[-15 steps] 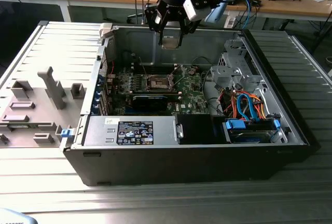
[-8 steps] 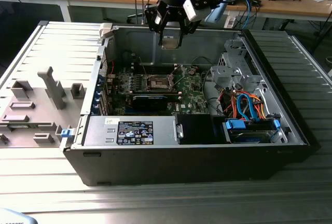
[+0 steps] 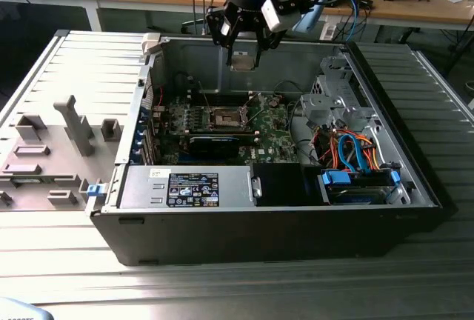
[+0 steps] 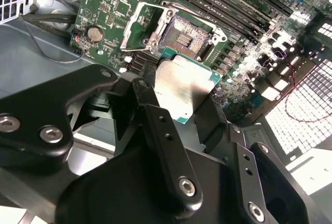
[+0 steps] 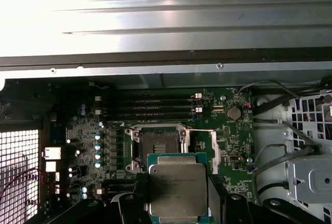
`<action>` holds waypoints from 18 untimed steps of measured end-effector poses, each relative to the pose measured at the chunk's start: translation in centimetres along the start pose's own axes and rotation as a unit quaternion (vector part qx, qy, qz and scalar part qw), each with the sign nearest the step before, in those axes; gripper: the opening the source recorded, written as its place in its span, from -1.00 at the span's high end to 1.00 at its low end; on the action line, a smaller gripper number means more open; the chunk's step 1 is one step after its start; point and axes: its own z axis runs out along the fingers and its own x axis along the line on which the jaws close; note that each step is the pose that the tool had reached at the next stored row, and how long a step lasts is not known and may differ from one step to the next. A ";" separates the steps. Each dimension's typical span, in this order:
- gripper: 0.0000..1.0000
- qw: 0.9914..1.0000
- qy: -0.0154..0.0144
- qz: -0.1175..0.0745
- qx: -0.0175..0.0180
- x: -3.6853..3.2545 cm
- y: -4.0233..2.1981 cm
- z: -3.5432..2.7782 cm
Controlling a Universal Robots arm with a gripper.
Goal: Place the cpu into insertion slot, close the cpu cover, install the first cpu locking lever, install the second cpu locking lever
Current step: 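Place the cpu into insertion slot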
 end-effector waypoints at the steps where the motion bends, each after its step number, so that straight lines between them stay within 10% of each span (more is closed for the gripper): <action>1: -0.08 1.000 0.000 0.000 0.000 0.00 0.00 0.01; 18: -0.08 1.000 0.000 0.000 0.000 -0.01 -0.03 0.43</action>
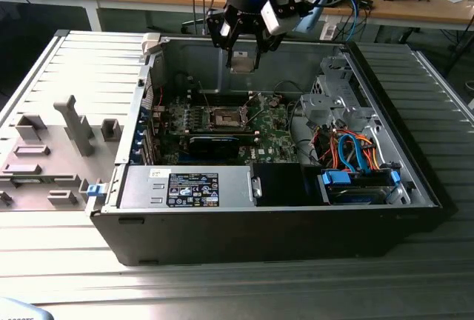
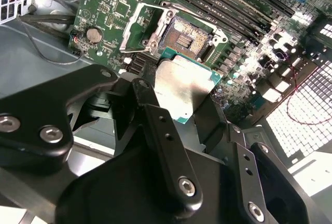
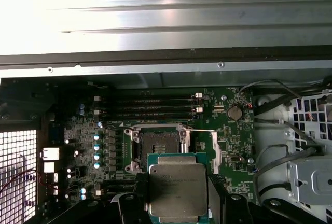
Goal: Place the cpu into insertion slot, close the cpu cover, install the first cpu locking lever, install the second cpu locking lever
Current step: 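Place the cpu into insertion slot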
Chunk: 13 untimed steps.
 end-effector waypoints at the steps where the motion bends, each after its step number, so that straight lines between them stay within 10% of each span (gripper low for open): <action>1: -0.08 1.000 0.000 0.000 0.000 0.00 0.00 0.01; 13: -0.08 1.000 0.000 0.000 0.000 -0.01 -0.01 0.22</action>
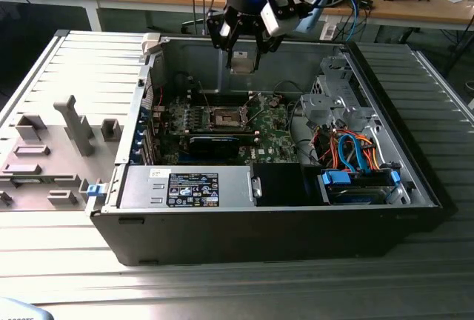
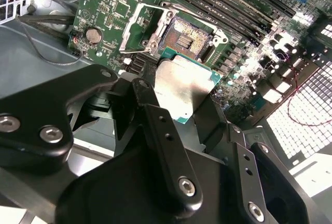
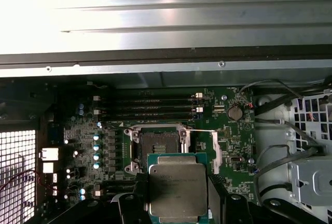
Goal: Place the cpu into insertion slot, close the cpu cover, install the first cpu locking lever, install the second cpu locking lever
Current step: 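Place the cpu into insertion slot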
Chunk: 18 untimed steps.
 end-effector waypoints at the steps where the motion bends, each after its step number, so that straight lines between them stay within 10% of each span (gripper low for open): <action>1: -0.08 1.000 0.000 0.000 0.000 0.00 0.00 0.01; 18: -0.08 1.000 0.000 0.000 0.000 -0.01 -0.02 0.30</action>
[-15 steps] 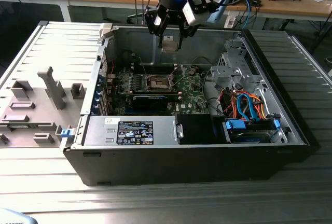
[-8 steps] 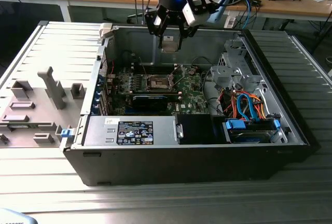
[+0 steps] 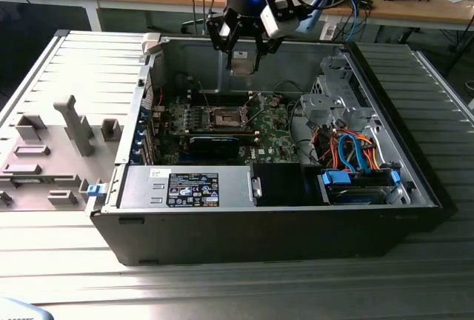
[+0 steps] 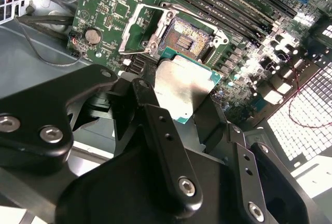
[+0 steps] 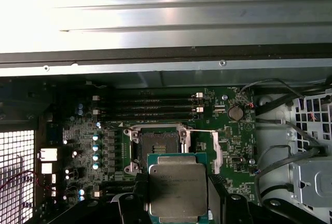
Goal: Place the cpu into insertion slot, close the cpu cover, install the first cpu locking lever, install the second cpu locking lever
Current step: 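Place the cpu into insertion slot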
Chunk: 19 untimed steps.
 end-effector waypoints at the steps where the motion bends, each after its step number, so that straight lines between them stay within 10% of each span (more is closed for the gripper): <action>1: -0.08 1.000 0.000 0.000 0.000 0.00 0.00 0.01; 19: -0.08 1.000 0.000 0.000 0.000 -0.01 -0.05 0.65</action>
